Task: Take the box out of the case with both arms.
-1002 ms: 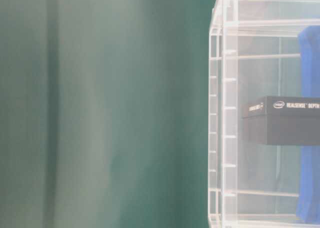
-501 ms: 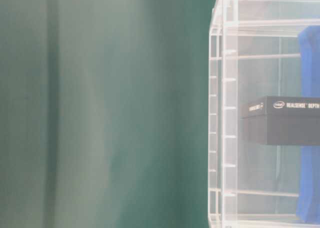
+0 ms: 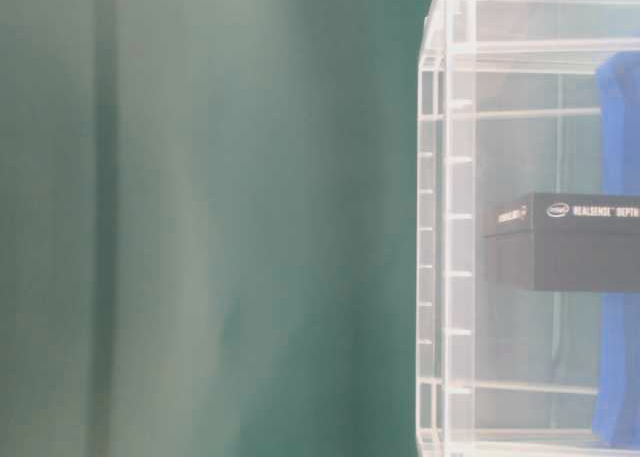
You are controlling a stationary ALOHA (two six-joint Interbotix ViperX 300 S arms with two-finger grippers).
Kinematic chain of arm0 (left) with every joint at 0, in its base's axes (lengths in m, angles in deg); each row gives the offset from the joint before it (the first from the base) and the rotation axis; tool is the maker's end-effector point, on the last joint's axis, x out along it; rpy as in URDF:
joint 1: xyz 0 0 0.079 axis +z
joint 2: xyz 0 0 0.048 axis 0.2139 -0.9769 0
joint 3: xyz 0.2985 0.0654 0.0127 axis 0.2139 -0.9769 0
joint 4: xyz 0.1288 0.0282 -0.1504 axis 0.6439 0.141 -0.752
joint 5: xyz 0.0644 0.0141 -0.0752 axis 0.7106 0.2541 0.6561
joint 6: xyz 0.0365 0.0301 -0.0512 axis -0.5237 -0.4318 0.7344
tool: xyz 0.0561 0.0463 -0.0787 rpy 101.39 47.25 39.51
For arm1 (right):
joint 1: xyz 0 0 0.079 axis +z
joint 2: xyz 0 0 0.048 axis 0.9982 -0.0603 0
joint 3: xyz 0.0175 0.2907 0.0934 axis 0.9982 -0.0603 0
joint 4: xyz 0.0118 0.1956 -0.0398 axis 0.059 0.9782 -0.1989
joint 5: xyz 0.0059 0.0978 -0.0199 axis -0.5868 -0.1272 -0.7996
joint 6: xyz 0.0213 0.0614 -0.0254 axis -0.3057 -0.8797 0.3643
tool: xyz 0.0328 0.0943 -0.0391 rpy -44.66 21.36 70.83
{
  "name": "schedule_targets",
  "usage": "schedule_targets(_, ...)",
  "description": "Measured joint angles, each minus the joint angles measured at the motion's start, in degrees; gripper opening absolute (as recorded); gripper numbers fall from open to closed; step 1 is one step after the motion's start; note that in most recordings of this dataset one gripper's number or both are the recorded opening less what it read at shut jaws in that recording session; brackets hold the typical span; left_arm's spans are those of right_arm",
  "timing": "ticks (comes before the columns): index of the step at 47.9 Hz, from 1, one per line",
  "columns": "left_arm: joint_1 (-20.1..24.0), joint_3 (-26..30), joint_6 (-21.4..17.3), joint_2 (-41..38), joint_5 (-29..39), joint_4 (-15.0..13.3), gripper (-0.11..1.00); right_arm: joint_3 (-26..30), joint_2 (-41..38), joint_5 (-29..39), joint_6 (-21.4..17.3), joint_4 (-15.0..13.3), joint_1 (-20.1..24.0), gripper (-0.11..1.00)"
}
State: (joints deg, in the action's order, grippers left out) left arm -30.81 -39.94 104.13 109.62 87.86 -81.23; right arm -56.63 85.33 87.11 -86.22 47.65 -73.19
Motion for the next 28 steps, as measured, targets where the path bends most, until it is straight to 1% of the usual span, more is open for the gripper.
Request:
schedule_targets(4, 4.5, 0.0, -4.7, 0.3, 0.4, 0.0, 0.89, -0.3, 0.1, 0.0, 4.2, -0.4, -4.1, 0.93)
schedule_targets(5, 5.4, 0.0, -5.8, 0.3, 0.4, 0.0, 0.89, -0.3, 0.2, 0.0, 6.4, -0.4, -5.5, 0.93)
schedule_targets(6, 6.8, 0.0, -7.0, 0.3, 0.4, 0.0, 0.89, -0.3, 0.2, 0.0, 7.8, -0.4, -6.7, 0.93)
schedule_targets(13, 14.7, 0.0, -16.2, 0.0, 0.4, 0.0, 0.89, -0.3, 0.2, -0.8, 16.2, -0.4, -14.7, 0.93)
schedule_targets(18, 20.0, 0.0, -20.8, -0.4, 0.4, -0.1, 0.89, -0.3, 0.2, -2.0, 20.0, -0.3, -20.4, 0.93)
schedule_targets(22, 22.9, 0.0, -23.6, -0.5, 0.4, 0.0, 0.89, -0.3, 0.2, -3.0, 23.1, -0.3, -24.6, 0.93)
schedule_targets(28, 27.7, 0.0, -27.9, -1.1, 0.2, 0.0, 0.89, -0.3, 0.2, -4.1, 27.2, -0.2, -29.3, 0.93)
